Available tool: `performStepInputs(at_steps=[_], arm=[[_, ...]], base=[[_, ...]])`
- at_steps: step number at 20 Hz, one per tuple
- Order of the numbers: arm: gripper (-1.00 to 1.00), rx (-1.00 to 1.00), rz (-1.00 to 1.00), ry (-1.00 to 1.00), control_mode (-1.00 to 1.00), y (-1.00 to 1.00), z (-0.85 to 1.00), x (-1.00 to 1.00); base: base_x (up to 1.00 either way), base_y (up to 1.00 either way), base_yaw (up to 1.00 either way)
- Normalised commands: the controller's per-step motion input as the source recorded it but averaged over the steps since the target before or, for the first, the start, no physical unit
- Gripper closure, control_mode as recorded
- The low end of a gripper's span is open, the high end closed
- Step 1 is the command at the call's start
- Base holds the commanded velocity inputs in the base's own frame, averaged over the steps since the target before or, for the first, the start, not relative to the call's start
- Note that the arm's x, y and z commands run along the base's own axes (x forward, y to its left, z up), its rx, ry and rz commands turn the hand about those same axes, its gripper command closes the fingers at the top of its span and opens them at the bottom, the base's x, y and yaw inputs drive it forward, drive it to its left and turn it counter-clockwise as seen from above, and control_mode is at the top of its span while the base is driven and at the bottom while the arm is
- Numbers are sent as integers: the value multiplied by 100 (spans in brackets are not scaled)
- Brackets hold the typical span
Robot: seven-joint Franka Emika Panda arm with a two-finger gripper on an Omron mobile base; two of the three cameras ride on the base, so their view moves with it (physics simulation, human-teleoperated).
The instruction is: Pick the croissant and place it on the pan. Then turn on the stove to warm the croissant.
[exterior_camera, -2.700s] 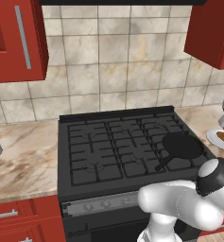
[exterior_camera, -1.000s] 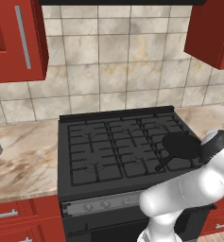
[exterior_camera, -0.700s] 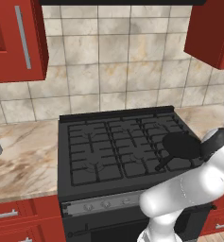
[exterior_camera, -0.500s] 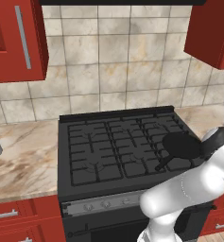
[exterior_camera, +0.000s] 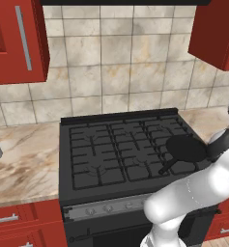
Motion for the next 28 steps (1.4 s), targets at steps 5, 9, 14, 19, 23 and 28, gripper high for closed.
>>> performStepInputs(at_steps=[5, 9, 14, 19, 23, 28], arm=[[-100, 0, 0, 1, -100, -7, -14, 9], [-100, 0, 0, 1, -100, -8, -14, 5], [-100, 0, 0, 1, -100, -6, -14, 6], [-100, 0, 0, 2, -100, -7, -16, 6], [-100, 0, 0, 2, -100, -8, -15, 6], [-100, 0, 0, 1, -100, -13, -8, 9]], base=[[0, 0, 0], [0, 0, 0], [0, 0, 0], [0, 0, 0], [0, 0, 0], [0, 0, 0]])
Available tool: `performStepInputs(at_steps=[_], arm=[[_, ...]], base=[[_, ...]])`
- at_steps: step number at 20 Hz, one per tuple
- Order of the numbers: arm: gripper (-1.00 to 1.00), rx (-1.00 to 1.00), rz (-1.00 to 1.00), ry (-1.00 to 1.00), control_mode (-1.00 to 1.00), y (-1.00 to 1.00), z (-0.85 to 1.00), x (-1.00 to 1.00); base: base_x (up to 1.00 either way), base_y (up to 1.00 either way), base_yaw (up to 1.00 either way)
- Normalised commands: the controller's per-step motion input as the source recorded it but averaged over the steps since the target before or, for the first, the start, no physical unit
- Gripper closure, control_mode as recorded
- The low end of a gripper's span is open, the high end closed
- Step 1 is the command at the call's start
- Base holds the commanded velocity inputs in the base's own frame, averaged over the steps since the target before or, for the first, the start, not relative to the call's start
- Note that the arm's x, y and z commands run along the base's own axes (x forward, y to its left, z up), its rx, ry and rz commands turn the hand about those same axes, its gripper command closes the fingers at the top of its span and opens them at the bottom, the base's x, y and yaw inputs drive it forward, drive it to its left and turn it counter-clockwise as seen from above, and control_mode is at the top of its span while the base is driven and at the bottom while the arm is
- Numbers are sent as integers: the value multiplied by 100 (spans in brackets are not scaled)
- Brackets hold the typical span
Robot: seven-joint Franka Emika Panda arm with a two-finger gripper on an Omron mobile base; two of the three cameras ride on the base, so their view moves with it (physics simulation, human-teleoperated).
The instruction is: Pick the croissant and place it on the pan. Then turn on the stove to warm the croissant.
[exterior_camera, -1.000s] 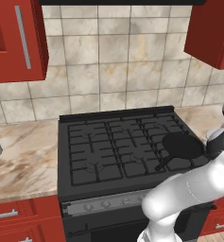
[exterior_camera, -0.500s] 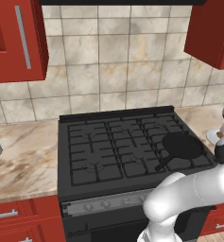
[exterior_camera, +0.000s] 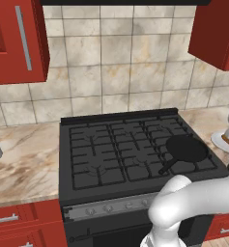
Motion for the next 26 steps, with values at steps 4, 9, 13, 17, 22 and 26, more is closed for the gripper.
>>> performStepInputs(at_steps=[4, 9, 13, 17, 22, 26], arm=[[-100, 0, 0, 0, -100, -20, -2, 8], [-100, 0, 0, 0, -100, -18, -6, 8], [-100, 0, 0, 0, -100, -10, -12, 9], [-100, 0, 0, 0, -100, -6, -17, 10], [-100, 0, 0, 0, -100, -7, -14, 14], [-100, 0, 0, 0, -100, -15, -12, 17]], base=[[0, 0, 0], [0, 0, 0], [0, 0, 0], [0, 0, 0], [0, 0, 0], [0, 0, 0]])
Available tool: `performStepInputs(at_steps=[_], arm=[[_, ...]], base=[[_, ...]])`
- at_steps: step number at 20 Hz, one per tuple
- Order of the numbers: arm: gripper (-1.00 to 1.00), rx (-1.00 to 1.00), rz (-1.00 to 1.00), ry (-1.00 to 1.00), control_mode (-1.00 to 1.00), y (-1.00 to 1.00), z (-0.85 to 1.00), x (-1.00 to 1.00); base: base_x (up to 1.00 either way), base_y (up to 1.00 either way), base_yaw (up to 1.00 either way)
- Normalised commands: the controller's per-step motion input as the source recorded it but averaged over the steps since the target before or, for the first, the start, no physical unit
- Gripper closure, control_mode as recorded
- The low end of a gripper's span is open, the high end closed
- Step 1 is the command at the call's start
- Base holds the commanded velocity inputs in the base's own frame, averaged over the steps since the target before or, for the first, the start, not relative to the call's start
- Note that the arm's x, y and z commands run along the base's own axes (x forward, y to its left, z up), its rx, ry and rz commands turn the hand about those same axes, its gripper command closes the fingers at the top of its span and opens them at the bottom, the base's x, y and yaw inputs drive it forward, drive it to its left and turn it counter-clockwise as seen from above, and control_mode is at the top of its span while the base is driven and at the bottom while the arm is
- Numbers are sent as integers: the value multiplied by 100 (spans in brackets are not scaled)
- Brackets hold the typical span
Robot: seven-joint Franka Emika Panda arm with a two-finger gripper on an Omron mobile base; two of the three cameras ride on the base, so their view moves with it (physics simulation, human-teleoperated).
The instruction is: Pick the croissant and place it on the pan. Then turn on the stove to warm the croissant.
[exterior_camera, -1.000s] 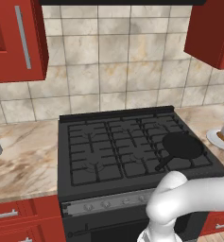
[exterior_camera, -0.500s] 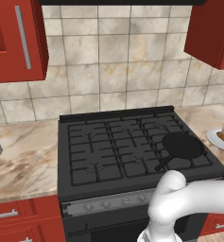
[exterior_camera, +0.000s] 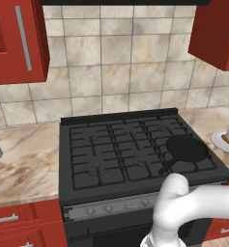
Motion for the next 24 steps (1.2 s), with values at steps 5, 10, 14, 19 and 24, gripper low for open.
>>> performStepInputs(at_steps=[5, 10, 14, 19, 24], arm=[[-100, 0, 1, 0, -100, -21, -10, 15], [-100, 0, 0, 0, -100, -17, -11, 19], [-100, 0, 0, 1, -100, -12, -16, 21], [-100, 0, 0, 1, -100, -9, -18, 19], [-100, 0, 0, 2, -100, -14, -21, 13]], base=[[0, 0, 0], [0, 0, 0], [0, 0, 0], [0, 0, 0], [0, 0, 0]])
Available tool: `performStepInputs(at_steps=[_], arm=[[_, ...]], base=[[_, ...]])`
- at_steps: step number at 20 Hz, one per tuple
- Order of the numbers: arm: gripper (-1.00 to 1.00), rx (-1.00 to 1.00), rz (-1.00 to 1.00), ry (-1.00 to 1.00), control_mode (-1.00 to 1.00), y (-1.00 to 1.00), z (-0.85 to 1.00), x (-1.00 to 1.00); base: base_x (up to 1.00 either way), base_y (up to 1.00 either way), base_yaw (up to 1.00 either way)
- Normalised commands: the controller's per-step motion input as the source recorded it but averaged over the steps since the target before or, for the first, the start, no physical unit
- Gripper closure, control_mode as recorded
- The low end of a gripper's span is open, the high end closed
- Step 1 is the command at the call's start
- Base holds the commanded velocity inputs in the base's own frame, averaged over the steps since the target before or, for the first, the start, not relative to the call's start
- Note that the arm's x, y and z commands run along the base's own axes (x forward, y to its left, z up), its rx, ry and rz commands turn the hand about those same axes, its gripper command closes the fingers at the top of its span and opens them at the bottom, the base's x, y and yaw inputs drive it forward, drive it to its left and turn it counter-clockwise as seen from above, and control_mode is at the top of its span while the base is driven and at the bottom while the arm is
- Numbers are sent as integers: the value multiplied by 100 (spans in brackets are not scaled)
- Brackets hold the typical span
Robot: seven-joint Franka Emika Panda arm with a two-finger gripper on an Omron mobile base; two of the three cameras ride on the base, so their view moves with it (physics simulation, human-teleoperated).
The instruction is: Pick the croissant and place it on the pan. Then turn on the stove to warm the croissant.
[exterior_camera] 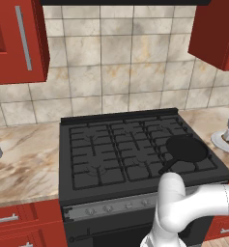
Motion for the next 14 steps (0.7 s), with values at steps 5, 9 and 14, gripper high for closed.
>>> performStepInputs(at_steps=[5, 9, 14], arm=[[-100, 0, 0, 6, -100, -13, -37, 1], [100, 0, 0, 10, -100, -1, -48, 0], [100, -1, 0, 5, -100, 6, -47, -1]], base=[[0, 0, 0], [0, 0, 0], [0, 0, 0]])
